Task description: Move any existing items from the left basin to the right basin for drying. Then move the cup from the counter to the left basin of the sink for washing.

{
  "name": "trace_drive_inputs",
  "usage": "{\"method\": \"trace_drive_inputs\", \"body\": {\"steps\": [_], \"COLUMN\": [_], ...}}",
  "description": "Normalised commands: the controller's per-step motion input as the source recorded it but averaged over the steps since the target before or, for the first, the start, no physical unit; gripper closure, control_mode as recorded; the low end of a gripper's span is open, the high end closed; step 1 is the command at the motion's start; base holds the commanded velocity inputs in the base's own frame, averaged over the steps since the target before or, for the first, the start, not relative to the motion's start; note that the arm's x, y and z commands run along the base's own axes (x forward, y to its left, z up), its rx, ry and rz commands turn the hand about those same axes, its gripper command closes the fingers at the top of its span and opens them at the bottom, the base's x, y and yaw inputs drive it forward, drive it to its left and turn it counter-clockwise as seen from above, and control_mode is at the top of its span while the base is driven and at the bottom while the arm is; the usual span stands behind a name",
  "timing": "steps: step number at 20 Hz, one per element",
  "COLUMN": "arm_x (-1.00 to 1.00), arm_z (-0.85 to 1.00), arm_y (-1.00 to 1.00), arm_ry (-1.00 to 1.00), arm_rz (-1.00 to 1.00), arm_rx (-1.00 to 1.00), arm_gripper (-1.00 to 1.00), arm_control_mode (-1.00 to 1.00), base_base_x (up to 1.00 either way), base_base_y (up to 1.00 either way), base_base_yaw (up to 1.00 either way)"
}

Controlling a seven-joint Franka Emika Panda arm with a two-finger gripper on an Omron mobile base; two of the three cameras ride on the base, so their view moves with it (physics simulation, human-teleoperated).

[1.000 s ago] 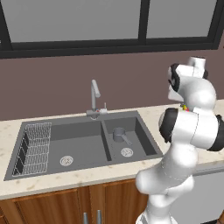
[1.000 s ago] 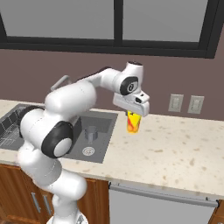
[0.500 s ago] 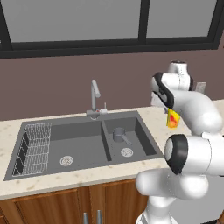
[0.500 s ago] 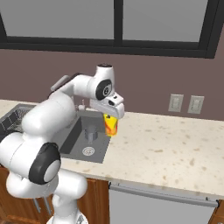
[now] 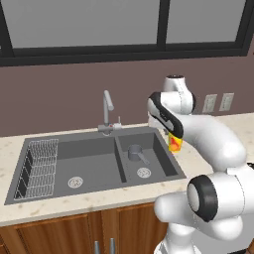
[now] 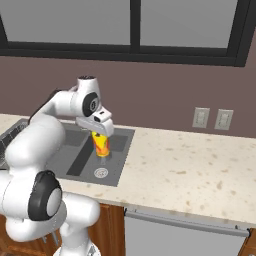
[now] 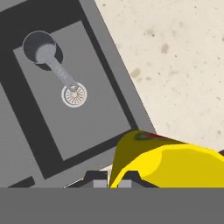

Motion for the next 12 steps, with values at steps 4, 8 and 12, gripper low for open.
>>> {"method": "trace_drive_inputs", "body": {"steps": [4,8,12], "arm_x": [0.0,0.0,0.0], "arm_z": [0.0,-0.01,-0.07], "arm_y": [0.87,0.88,0.83], "arm_ry": [0.04,0.05,0.04], "arm_rz": [0.03,0.03,0.04], "arm_rx": [-0.01,0.0,0.0], "arm_gripper": [1.0,1.0,1.0], "arm_control_mode": [-1.0,-1.0,-1.0], "base_base_x": [0.0,0.0,0.0], "base_base_y": [0.0,0.0,0.0], "base_base_yaw": [0.0,0.0,0.0]}}
